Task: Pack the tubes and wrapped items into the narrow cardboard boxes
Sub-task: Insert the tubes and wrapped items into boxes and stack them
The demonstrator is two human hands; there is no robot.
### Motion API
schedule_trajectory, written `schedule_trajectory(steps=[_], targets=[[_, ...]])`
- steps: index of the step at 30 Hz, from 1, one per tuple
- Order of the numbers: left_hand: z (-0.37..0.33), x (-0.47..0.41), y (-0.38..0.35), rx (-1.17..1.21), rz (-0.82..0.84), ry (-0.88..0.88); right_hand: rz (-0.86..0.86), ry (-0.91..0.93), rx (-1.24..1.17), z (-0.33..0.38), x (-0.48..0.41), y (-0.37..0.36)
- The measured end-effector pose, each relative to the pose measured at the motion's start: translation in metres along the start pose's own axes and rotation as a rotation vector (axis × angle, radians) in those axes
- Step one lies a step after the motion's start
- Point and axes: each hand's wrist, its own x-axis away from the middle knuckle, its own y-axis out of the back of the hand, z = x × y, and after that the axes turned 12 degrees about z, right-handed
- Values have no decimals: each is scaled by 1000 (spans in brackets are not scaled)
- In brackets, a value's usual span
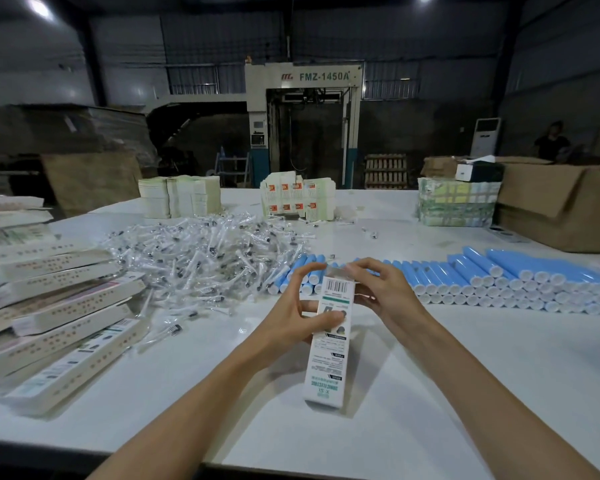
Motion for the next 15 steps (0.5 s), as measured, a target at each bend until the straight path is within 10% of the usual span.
schedule_trajectory(steps=[15], targets=[[-6,1,-1,-51,20,-9,79,-138,-134,0,-6,8]])
